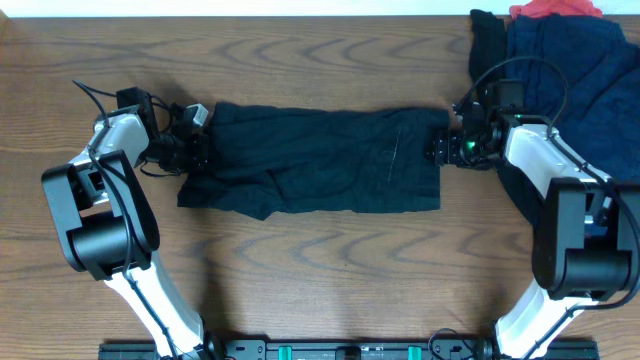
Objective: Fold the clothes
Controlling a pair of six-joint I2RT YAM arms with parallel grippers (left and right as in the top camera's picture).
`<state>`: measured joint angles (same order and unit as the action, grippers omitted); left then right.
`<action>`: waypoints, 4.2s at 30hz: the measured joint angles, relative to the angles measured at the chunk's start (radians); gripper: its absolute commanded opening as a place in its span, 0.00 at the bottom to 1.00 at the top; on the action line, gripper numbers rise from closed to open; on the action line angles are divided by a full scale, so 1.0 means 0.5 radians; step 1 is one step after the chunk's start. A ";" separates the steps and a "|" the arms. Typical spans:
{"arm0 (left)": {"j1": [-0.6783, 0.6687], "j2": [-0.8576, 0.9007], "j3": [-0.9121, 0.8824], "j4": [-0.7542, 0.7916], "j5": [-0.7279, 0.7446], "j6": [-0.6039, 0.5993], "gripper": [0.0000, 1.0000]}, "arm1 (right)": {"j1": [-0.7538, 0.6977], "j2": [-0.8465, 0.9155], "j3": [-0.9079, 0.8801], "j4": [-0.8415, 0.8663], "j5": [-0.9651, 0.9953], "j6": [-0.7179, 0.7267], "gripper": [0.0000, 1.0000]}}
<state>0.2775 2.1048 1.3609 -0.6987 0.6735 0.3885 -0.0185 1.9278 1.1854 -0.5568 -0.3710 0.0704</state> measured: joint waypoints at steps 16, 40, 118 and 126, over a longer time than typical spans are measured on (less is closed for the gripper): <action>-0.002 0.000 0.000 0.001 -0.015 0.000 0.06 | 0.021 0.253 0.141 0.019 -0.532 0.037 0.48; -0.021 0.000 0.000 -0.173 0.020 -0.045 0.06 | -0.330 0.305 0.310 -0.619 -0.603 -0.136 0.01; -0.031 -0.033 0.025 -0.300 0.042 -0.137 0.74 | 1.479 0.462 1.323 -0.122 0.120 0.525 0.69; 0.161 -0.462 0.034 -0.391 0.030 -0.202 0.98 | 1.355 0.290 1.326 -0.307 0.106 0.511 0.76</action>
<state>0.3580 1.8740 1.3781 -0.8944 0.6884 0.2874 0.6590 2.0727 1.8484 -0.7105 -0.3180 0.3260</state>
